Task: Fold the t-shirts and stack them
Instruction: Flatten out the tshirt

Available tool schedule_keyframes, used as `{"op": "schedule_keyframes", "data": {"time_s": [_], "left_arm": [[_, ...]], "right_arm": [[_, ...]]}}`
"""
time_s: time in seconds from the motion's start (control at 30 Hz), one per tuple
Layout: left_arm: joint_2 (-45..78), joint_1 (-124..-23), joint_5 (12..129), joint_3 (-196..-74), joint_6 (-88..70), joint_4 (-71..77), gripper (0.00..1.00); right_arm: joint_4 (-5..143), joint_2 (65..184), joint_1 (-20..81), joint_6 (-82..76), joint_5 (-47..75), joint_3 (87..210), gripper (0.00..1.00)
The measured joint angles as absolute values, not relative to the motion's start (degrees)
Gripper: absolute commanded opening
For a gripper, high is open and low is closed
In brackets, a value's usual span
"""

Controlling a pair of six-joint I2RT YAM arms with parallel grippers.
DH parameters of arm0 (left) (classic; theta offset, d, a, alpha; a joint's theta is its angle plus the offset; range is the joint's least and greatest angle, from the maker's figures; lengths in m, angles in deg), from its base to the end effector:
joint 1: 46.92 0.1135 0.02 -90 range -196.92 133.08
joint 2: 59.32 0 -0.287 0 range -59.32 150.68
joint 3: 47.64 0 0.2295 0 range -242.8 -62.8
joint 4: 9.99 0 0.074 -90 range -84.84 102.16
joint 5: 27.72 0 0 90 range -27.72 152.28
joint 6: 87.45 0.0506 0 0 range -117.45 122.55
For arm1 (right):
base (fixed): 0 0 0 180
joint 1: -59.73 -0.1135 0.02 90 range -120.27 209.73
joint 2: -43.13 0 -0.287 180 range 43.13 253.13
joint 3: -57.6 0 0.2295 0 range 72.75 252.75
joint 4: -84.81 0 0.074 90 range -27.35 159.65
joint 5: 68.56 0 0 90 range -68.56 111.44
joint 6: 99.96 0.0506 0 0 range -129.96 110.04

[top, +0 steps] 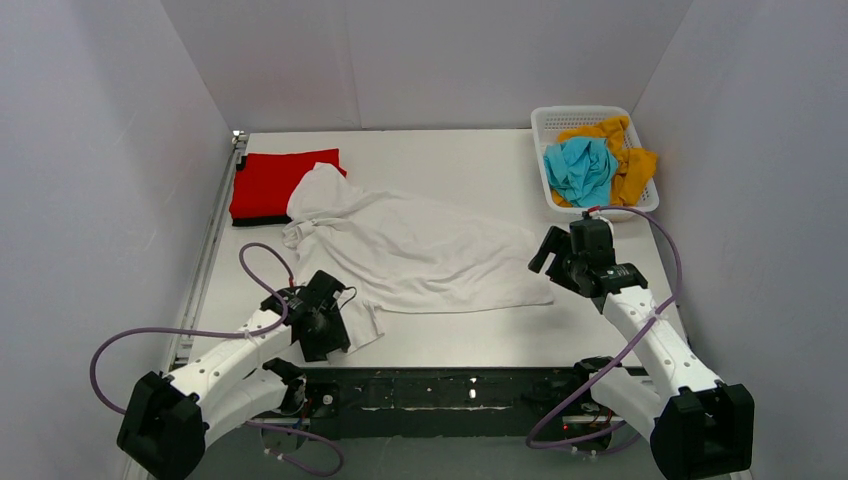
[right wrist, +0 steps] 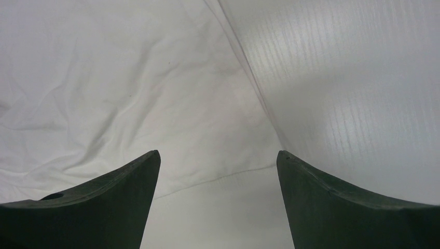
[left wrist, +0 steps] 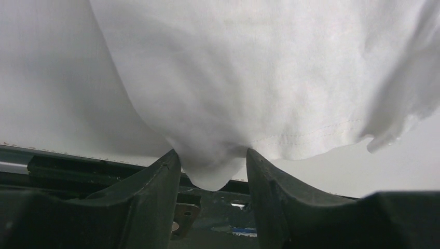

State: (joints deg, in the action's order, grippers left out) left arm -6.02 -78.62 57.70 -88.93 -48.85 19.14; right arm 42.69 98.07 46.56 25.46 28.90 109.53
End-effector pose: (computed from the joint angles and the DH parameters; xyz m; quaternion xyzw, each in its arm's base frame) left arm 0.1439 -0.0841 0.2140 -0.1719 0.8935 -0.2469 0.3334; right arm 0.1689 0.0328 0.2484 0.2023 0.9002 0.1019 0.3718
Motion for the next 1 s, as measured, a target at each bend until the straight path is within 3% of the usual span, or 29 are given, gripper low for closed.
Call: {"op": "schedule_keyframes", "data": {"time_s": [0.17,0.47,0.67,1.0], "left_arm": [[-4.2,-78.6,57.5,-89.2,-48.8,18.4,0.0],[-6.9,-78.8,58.4,-88.7,-48.5,16.5,0.0],[-8.1,-78.8,57.9,-88.8,-48.6,18.0,0.0],[-10.3,-78.8,55.8,-88.8,-48.9,19.9,0.0]], "right_arm": [[42.6,98.4,47.2,25.5,29.0,109.4,0.9],[39.9,102.4,51.5,26.3,28.5,109.4,0.79],[38.1,110.2,52.8,26.2,26.5,109.4,0.65],[39.0,119.7,52.8,25.8,22.8,111.5,0.6]]}}
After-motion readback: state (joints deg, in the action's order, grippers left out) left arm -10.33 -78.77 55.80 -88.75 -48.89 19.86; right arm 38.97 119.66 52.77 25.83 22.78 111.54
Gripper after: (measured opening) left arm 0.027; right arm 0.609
